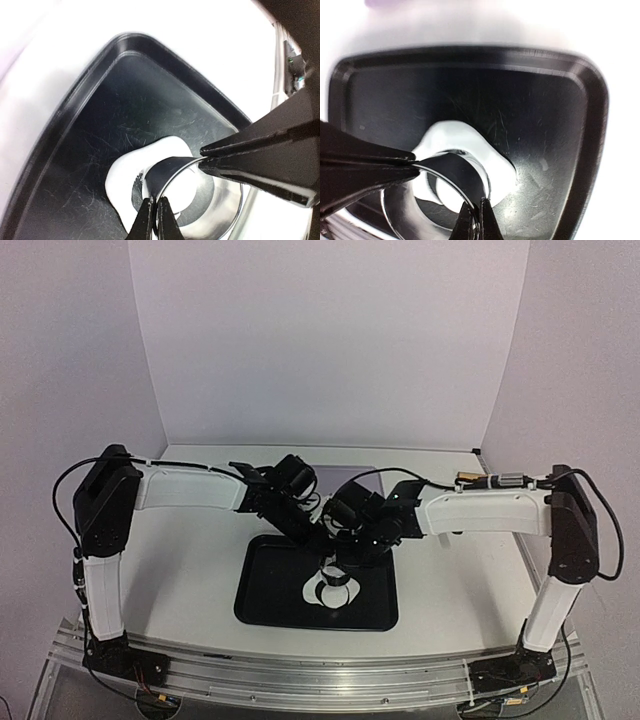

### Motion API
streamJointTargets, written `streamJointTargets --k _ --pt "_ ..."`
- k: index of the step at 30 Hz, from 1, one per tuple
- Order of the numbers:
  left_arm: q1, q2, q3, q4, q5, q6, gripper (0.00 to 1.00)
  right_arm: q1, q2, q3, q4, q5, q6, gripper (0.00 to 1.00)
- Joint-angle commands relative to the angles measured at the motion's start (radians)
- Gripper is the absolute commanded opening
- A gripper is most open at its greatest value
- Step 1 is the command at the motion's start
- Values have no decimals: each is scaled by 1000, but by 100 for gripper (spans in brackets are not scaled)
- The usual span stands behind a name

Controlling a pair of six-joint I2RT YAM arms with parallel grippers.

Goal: Roll out the dumpling wrappers from the dough

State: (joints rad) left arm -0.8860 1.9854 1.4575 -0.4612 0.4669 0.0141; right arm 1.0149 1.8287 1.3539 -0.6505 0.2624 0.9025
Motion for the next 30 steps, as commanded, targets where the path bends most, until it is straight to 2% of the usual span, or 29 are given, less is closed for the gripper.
streamJointTargets --k 1,4,8,10,14,20,24,30 --pt "31 -26 124 -165 0 29 6 -47 -113 73 10 84 -60 0" --pt "63 -31 182 -193 12 21 30 -73 -115 88 10 85 -80 0" --pt "124 -59 231 -228 17 24 50 -102 -83 150 9 85 -108 0" --pt "160 -82 241 -234 25 28 57 -111 -39 206 10 84 -134 0" --pt "227 -129 248 -239 78 34 64 -151 44 304 10 76 -164 0" --pt "307 -190 266 -265 242 74 72 -247 108 319 4 67 -182 0" --pt "364 -212 263 -271 359 77 73 -297 87 271 -3 76 -180 0" --pt "458 -232 188 -254 329 77 73 -326 -67 74 -63 85 -131 0"
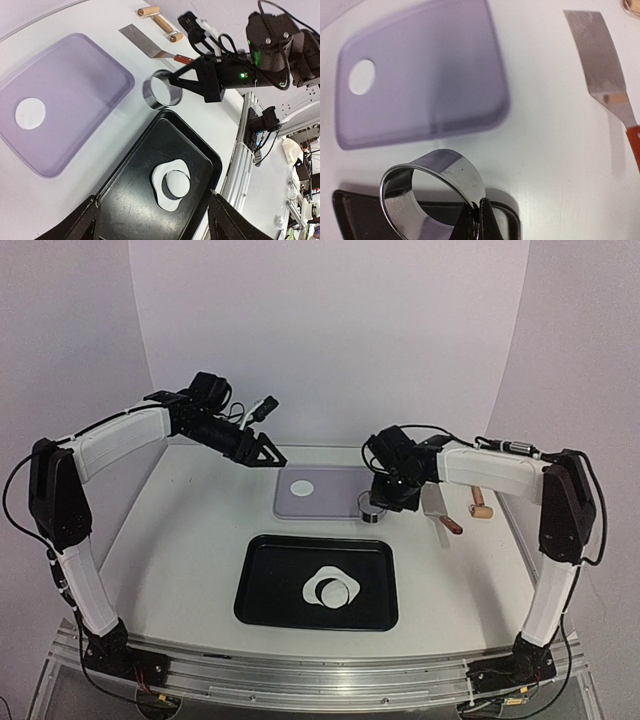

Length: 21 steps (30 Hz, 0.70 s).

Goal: Roll out the dumpling wrappers from the dough

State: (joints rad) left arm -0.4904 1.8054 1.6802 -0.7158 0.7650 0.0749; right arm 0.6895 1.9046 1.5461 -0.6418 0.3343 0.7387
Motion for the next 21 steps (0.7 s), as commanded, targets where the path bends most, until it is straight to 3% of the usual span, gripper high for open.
streamJointTargets --k 1,10,15,21 --pt "75 -57 -55 8 24 14 73 -1 -177 -160 -93 -4 42 0" --pt "96 -57 -154 16 -81 75 74 -21 -467 -530 -216 -135 168 0" --pt "95 -40 -192 18 -101 100 74 -123 -528 -711 -225 -68 210 0" --pt "96 -37 -228 26 -93 110 74 -189 -544 -773 -216 10 216 0"
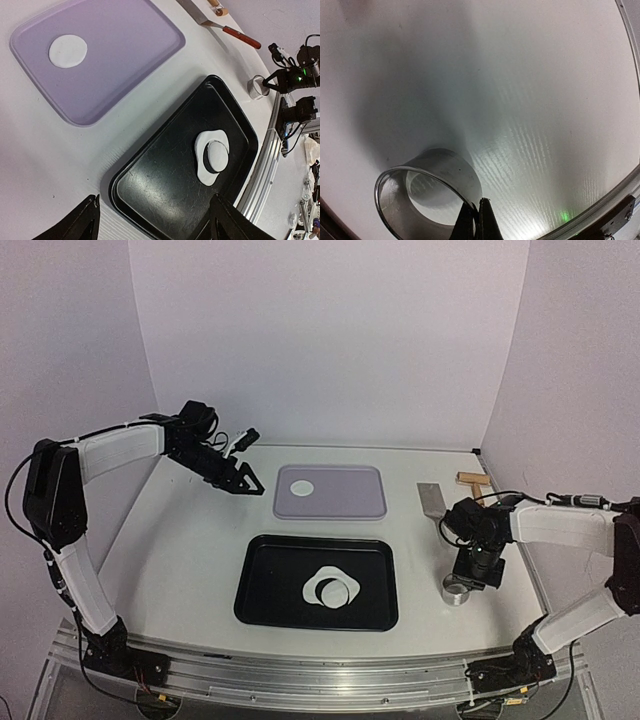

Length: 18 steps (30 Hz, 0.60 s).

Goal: Roll out the dumpling wrappers from the dough

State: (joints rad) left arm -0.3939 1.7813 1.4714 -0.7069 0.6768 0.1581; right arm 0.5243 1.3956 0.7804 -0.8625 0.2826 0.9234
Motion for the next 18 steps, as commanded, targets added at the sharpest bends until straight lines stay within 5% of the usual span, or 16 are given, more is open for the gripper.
streamJointTargets --k 1,6,12,15,18 --pt "-1 -12 -25 20 -2 25 74 -32 -25 -12 14 60 27 0" --pt "-1 -3 -26 20 13 23 74 -55 35 -19 41 31 22 2" --pt "-2 3 -31 18 17 38 74 -55 -14 27 23 23 -2 48" --pt "-3 16 -32 14 18 50 74 -56 -35 97 -35 57 -40 60" --pt "-4 36 -21 -12 28 83 74 -55 -39 180 -104 72 -85 62"
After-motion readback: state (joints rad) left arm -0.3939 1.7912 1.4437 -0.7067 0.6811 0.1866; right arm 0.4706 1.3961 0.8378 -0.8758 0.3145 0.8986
